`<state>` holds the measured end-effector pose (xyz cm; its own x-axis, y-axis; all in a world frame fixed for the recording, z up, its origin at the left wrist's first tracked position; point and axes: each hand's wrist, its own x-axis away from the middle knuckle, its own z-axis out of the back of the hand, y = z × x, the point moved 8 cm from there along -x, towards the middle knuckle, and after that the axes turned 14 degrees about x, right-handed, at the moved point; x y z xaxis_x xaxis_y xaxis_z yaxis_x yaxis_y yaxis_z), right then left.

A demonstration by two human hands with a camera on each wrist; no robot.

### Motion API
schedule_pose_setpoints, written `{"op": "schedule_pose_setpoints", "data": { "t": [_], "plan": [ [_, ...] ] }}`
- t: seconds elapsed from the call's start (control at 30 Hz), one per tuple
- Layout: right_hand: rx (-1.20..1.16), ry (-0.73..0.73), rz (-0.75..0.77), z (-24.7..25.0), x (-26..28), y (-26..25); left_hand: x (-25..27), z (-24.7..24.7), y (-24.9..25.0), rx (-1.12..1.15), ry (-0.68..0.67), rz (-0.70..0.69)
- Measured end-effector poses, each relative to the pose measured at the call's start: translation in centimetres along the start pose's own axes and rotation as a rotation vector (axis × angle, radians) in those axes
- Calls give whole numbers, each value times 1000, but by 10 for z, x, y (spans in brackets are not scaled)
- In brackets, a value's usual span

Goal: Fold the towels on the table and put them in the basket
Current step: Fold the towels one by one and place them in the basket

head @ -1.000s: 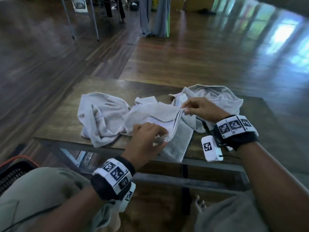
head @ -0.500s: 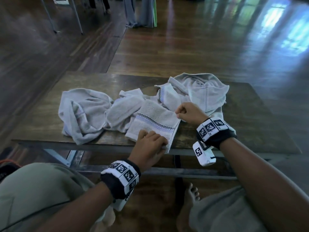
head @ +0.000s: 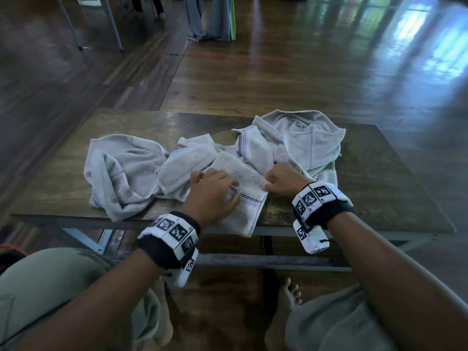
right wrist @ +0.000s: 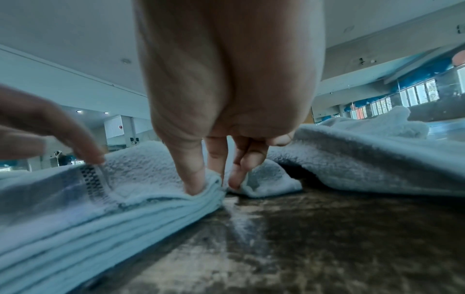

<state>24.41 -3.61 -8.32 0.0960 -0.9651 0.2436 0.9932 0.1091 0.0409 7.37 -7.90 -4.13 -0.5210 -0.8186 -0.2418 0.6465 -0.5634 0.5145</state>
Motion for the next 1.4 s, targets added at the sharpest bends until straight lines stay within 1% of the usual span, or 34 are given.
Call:
{"op": "schedule_pose_setpoints", "data": {
  "t": [0.1, 0.2, 0.27, 0.33, 0.43, 0.5, 0.57, 0.63, 0.7, 0.77, 0.87, 0.97, 1.03, 1.13, 1.27, 1.33, 1.4],
  "plan": [
    [-79, -9, 5, 4, 9, -4, -19, 3, -9, -44, -50, 18],
    [-193, 60, 7, 26, 24, -6, -38, 7, -7, -73, -142, 25],
    [-311, 162, 35, 51, 35, -9, -50, 12, 2, -61, -213, -7],
    [-415, 307, 85, 81, 48, -13, -60, 23, 13, 14, -240, -37],
    [-524, 475, 131, 112, 68, -11, -70, 47, 25, 95, -207, -108],
    [-588, 524, 137, 119, 75, -7, -72, 62, 26, 155, -193, -86],
    [-595, 487, 139, 115, 74, -5, -72, 71, 24, 183, -195, -53],
    [-581, 338, 130, 102, 68, -4, -68, 79, 24, 228, -182, -54],
    [-576, 159, 128, 82, 62, -1, -63, 90, 20, 315, -130, -47],
    [-558, 78, 121, 69, 58, 0, -56, 100, 17, 422, -91, -37],
    [-553, 89, 147, 63, 54, -8, -45, 111, 17, 522, -67, -40],
    [-656, 127, 173, 71, 54, -21, -36, 119, 8, 573, -26, -19],
    [-700, 155, 175, 79, 54, -24, -32, 122, -4, 597, -9, 25],
    [-713, 210, 159, 92, 57, -24, -22, 121, -17, 629, -18, 90],
    [-875, 251, 118, 102, 58, -16, -8, 111, -26, 623, -40, 129],
    [-878, 238, 74, 99, 55, -11, -4, 103, -33, 604, -59, 168],
    [-820, 168, 48, 87, 47, -8, -4, 91, -42, 575, -76, 217]
  ]
}}
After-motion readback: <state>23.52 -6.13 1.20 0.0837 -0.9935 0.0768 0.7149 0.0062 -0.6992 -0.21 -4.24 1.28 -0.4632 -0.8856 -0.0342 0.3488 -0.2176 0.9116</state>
